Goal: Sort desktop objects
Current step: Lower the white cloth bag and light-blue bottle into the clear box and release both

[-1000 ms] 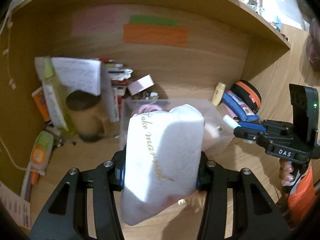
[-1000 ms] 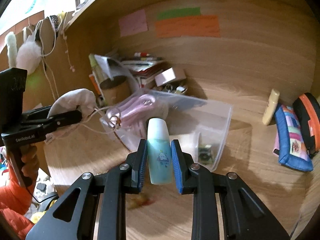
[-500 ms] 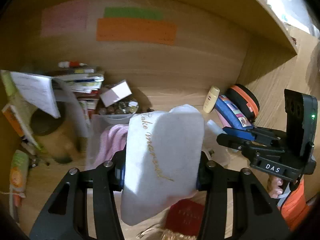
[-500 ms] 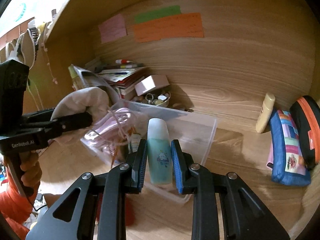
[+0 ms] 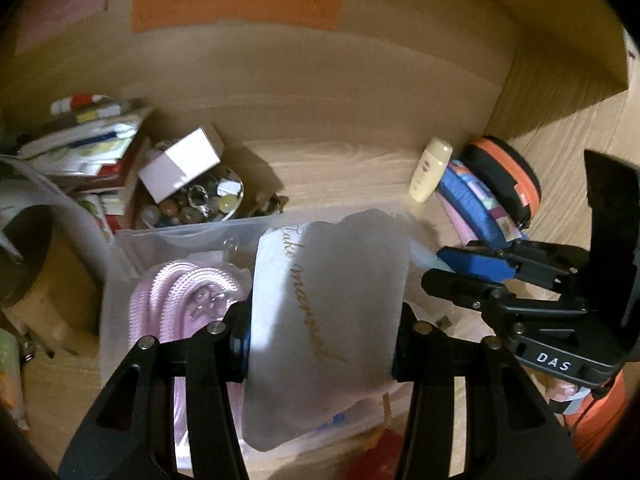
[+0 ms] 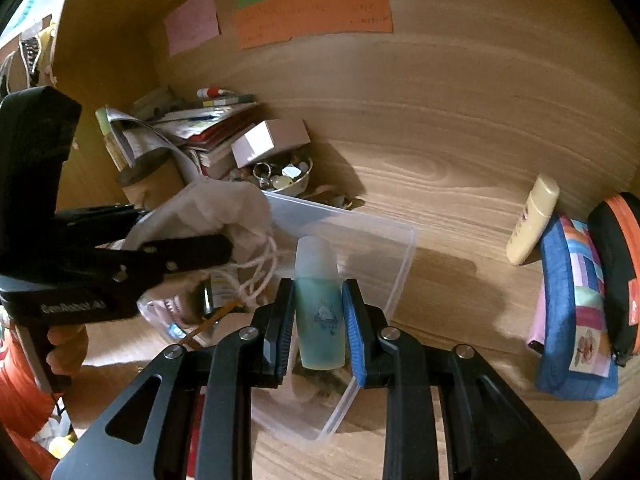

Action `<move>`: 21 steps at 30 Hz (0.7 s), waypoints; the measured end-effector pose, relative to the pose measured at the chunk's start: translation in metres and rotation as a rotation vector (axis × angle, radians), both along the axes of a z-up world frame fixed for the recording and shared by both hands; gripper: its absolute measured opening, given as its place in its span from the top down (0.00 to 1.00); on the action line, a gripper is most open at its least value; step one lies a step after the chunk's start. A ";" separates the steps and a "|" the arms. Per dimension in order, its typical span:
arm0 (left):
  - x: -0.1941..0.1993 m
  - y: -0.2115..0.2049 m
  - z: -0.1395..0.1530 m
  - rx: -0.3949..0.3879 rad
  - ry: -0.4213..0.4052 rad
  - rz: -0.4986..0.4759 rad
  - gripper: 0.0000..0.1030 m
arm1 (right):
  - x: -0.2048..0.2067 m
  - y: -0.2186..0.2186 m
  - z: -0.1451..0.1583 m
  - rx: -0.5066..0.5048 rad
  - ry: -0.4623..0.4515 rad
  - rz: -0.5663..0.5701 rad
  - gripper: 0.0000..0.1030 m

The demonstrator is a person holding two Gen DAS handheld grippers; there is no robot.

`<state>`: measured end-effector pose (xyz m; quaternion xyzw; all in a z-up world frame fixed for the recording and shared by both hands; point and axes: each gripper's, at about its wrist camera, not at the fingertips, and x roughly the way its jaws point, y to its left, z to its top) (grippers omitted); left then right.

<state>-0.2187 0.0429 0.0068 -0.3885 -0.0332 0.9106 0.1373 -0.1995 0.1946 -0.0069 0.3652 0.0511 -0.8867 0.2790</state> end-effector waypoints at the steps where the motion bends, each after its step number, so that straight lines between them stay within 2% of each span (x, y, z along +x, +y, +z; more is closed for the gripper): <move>1: -0.002 0.001 -0.003 -0.008 -0.011 -0.008 0.53 | -0.002 -0.001 -0.001 0.004 -0.003 0.000 0.79; 5: -0.006 0.003 -0.012 0.003 -0.053 -0.048 0.51 | -0.009 -0.006 -0.006 0.025 -0.011 -0.001 0.79; 10: 0.000 0.004 -0.007 -0.015 -0.027 -0.048 0.48 | -0.011 -0.012 -0.011 0.048 -0.018 -0.003 0.79; 14: 0.001 0.002 -0.004 -0.003 -0.021 -0.046 0.41 | -0.012 -0.017 -0.012 0.068 -0.018 -0.011 0.78; 17: 0.006 0.000 0.003 0.003 0.006 -0.033 0.30 | -0.008 -0.021 -0.012 0.090 -0.015 -0.001 0.78; 21: 0.018 -0.003 0.018 -0.011 0.064 -0.014 0.27 | 0.006 -0.026 -0.005 0.092 0.007 0.029 0.78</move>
